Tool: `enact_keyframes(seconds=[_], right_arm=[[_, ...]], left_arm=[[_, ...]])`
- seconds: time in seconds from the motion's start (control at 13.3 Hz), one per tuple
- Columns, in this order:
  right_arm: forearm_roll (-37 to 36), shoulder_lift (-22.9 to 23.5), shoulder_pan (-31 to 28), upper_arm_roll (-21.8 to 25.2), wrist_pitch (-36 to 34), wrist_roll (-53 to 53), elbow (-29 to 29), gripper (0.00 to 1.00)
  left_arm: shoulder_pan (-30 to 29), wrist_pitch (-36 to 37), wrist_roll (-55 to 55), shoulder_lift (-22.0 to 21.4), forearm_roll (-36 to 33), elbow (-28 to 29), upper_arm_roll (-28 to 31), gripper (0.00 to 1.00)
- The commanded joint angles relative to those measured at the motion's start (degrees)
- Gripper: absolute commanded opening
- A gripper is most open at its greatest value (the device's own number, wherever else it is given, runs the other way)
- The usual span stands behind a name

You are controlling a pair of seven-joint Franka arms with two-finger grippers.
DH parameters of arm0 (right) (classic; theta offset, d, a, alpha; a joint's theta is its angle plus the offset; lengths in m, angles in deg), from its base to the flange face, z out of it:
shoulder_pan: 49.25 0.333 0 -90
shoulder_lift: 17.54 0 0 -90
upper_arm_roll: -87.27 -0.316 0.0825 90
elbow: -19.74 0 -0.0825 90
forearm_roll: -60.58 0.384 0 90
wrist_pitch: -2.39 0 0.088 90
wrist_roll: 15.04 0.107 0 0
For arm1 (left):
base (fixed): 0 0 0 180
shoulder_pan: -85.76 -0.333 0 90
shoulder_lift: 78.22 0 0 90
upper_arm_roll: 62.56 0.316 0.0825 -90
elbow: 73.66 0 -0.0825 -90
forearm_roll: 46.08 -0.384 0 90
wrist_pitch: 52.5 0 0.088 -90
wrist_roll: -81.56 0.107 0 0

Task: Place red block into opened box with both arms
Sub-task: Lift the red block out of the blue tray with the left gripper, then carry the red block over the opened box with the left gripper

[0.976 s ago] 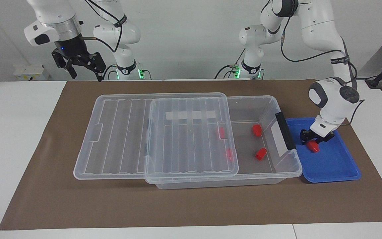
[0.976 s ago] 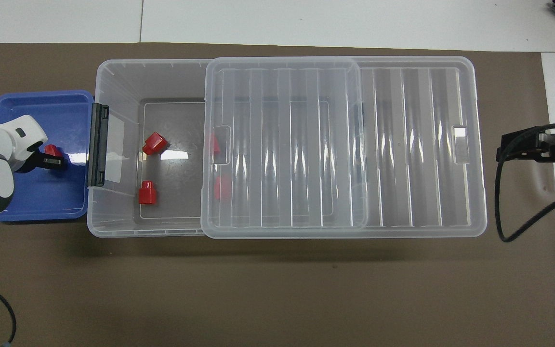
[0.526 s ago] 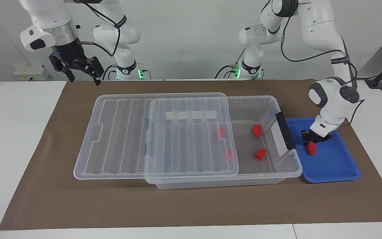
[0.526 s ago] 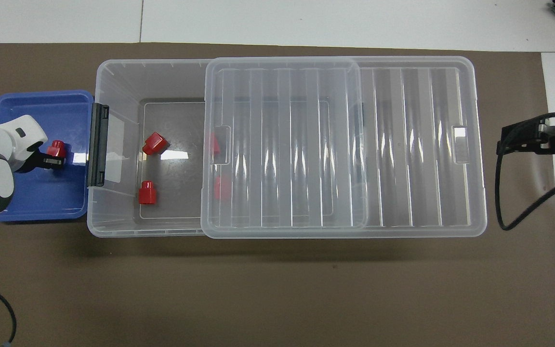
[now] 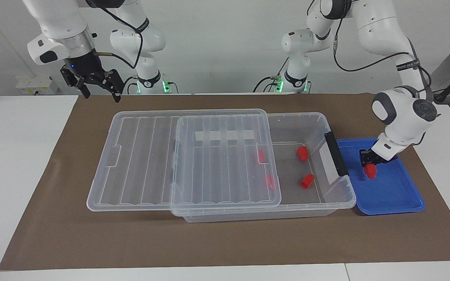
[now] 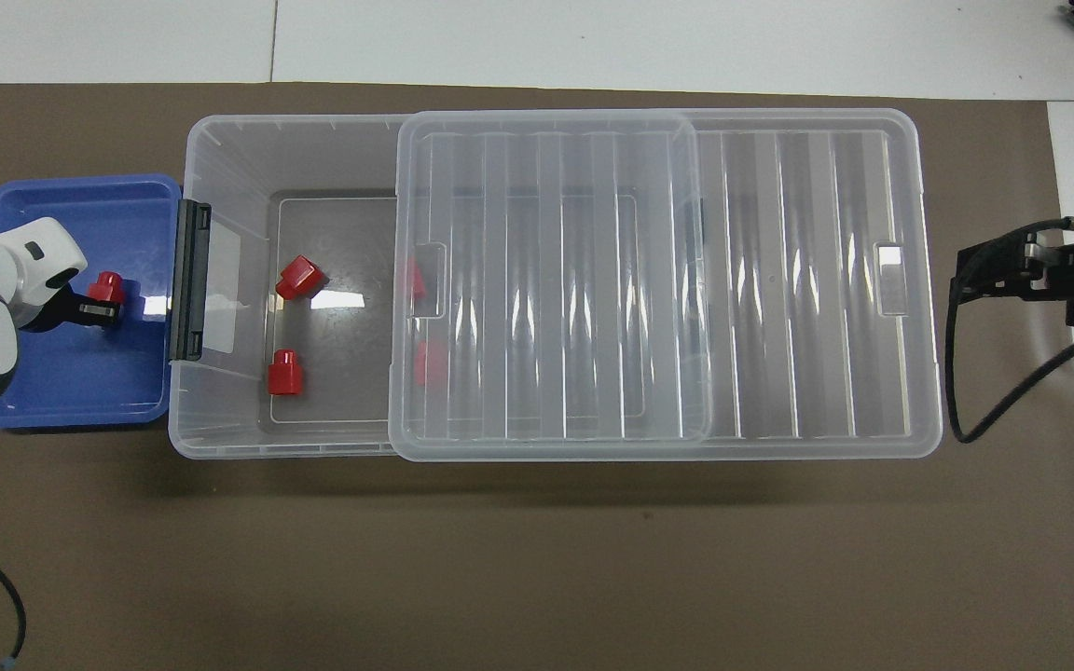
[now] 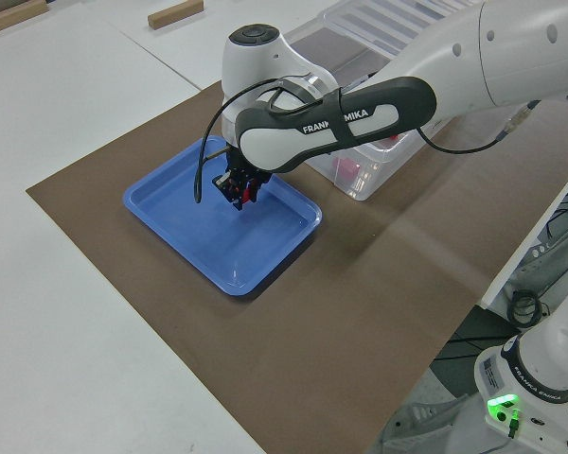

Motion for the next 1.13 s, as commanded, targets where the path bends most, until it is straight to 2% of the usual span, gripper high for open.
enact_keyframes(seconds=[0.0,0.23,0.38,0.53,0.9,1.05], right_arm=[[-0.39,-1.69,0.07,-0.24,0.93,-2.23,2.44,1.0],[-0.12,-1.69,-0.1,-0.33,0.85,-2.4,2.62,1.0],[-0.12,-2.65,-0.1,-0.33,1.02,-2.49,4.1,1.0],[-0.12,-3.01,-0.1,-0.33,0.94,-2.49,4.11,1.0],[0.05,-3.1,-0.45,-0.24,0.94,-3.2,4.2,1.0],[0.05,-3.1,-0.45,-0.24,0.94,-3.11,4.2,1.0]], left_arm=[[0.41,9.58,0.14,-2.77,-0.01,-4.5,0.09,0.0],[1.12,24.87,-0.74,-5.06,0.6,-13.72,-0.09,0.0],[1.9,30.87,-6.77,-5.68,3.05,-17.33,-0.88,0.0],[4.88,31.33,-16.08,-7.43,4.65,-17.09,-1.67,0.0],[17.79,30.19,-41.13,-7.97,4.65,-16.82,-1.67,0.0],[21.84,28.44,-48.0,-8.93,4.65,-14.64,-1.67,0.0]])
